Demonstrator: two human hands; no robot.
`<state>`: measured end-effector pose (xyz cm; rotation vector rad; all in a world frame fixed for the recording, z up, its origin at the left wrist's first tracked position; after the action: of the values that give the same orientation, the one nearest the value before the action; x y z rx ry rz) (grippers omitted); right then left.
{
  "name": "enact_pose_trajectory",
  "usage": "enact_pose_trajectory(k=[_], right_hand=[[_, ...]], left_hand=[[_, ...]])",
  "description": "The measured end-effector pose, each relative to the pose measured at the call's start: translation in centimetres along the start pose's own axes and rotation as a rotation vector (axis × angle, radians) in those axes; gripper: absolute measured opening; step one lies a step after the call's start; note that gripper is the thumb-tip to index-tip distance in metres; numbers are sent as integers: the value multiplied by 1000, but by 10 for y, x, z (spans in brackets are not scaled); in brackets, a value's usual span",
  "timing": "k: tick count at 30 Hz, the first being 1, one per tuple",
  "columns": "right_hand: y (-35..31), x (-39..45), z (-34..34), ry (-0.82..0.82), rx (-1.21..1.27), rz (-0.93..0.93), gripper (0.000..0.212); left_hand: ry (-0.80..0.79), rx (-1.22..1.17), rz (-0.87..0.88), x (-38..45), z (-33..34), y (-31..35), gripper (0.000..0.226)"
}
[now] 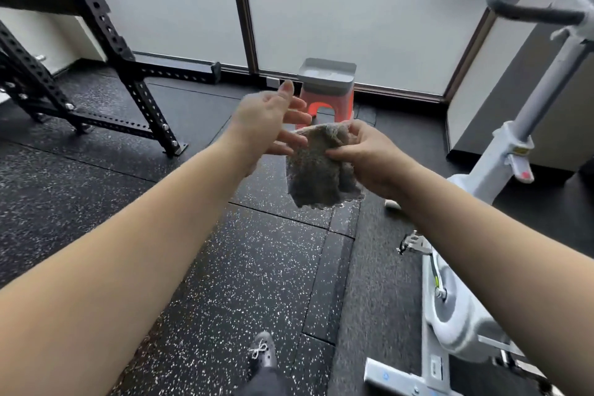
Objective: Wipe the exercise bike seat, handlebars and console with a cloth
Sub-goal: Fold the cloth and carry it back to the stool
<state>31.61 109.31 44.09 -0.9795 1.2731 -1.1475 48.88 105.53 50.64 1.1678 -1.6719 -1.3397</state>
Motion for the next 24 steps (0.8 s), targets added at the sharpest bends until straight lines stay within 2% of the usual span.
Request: enact_pose_trajectory(k=[2, 3, 4, 6, 8, 12, 16, 19, 24], right_hand=[[-7, 26, -2, 23, 1, -7, 35], [-12, 40, -3, 28, 13, -7, 34], [-19, 52, -3, 19, 34, -3, 34], [-29, 80, -2, -6, 70, 4, 37], [-38, 107, -2, -9, 97, 14, 37], [-48, 154, -10, 63, 132, -3, 33], [-48, 202, -29, 161, 220, -23, 53], [-48, 246, -51, 148, 229, -37, 61], [-68, 321, -94, 115, 136, 10, 31]], left_hand=[[111, 75, 91, 32, -21, -13, 36], [127, 87, 66, 49, -31, -23, 34], [102, 66, 0, 64, -40, -34, 35], [-40, -12, -136, 89, -52, -54, 52], [-186, -89, -178, 114, -56, -67, 72], [-293, -234, -125, 173, -56, -67, 68], [-309, -195, 8, 229, -55, -58, 73], [-324, -234, 48, 274, -49, -56, 60], [-277, -241, 26, 368, -35, -51, 32]])
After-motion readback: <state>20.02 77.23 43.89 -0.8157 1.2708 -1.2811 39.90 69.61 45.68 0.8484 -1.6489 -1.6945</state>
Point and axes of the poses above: each hand's wrist, its own x-axis towards the middle knuckle, its own z-axis out of the palm, y = z × x, the point moved 1 cm from there along x, towards the middle knuckle, and after that the axes turned 4 degrees about z, right-handed, at the moved point
